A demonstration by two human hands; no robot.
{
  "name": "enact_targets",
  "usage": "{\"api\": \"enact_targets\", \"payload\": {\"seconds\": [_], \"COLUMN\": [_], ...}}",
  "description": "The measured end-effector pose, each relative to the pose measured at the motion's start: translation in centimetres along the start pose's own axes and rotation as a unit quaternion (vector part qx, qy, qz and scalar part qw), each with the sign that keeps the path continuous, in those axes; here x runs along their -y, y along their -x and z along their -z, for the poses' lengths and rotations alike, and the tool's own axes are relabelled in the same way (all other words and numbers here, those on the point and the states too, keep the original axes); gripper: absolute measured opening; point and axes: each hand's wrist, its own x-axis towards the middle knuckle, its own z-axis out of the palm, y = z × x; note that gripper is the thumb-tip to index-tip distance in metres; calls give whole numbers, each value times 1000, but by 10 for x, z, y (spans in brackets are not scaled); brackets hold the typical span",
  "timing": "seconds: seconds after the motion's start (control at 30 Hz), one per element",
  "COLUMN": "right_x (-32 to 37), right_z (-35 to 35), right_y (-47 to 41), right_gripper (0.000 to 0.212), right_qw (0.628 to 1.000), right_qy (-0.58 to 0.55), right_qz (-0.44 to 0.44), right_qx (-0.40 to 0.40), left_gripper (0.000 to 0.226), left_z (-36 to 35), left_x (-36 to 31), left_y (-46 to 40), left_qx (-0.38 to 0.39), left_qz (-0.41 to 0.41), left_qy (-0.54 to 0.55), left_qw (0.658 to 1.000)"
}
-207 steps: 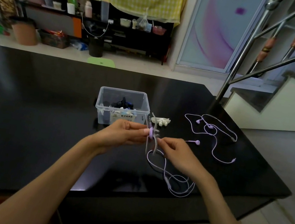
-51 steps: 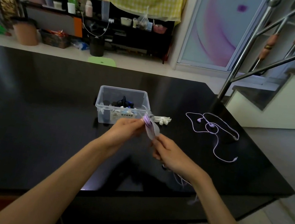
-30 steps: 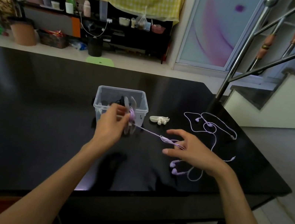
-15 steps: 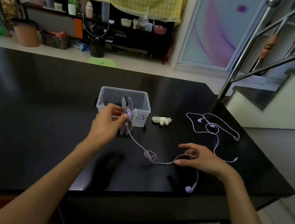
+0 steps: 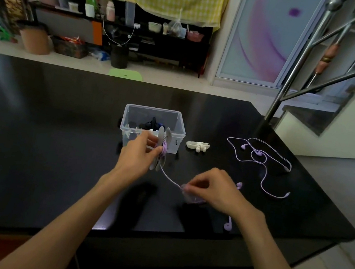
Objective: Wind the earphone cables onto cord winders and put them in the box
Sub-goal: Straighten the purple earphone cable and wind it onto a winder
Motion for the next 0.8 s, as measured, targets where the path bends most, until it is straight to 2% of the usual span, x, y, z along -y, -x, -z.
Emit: {"api": "enact_targets", "payload": {"seconds": [0.07,0.1,0.13,0.17,0.2,0.23,0.27,0.33,0.43,0.47,0.5,0.53,0.63,0.67,0.73,0.8], "right_x": [-1,-1,-2,-4,-5,-8,-12,-20,-26,-27,-27,-27,-24,-24,-25,-26], "right_z": [6,12,19,27,34,39,42,43,44,45,47,47,46,46,48,50], "right_y": [0,1,3,5,7,10,13,17,17,17,17,16,14,14,18,21], "right_gripper": [16,19,23,25,25,25,27,27,11,7,6,5,12,16,16,7], "right_qw": [990,966,919,840,743,663,612,546,468,457,461,485,634,656,654,612], "right_qy": [-116,-220,-356,-511,-640,-718,-758,-801,-854,-862,-862,-850,-739,-719,-723,-759], "right_qz": [-27,-51,-82,-106,-129,-148,-163,-170,-126,-111,-103,-107,-167,-172,-159,-143], "right_qx": [-81,-124,-148,-149,-148,-150,-156,-179,-187,-188,-186,-175,-154,-153,-154,-168], "left_gripper": [21,22,21,20,17,16,15,16,19,19,19,18,18,20,23,22], "left_z": [1,1,1,1,2,3,3,5,7,6,4,2,2,5,13,19], "left_x": [3,4,7,8,10,9,9,5,-3,-4,-6,-5,-1,2,5,5], "left_y": [-1,-1,-3,-4,-7,-9,-12,-15,-15,-14,-13,-12,-13,-14,-18,-20], "left_qx": [2,-1,-9,-23,-37,-50,-64,-107,-143,-141,-134,-125,-126,-139,-177,-201], "left_qz": [12,20,29,37,49,59,70,75,61,56,54,55,66,71,83,85], "left_qy": [-1,2,8,21,43,77,116,182,229,238,245,245,211,196,175,179], "left_qw": [1000,1000,1000,999,997,994,989,975,961,959,959,960,967,968,965,959]}}
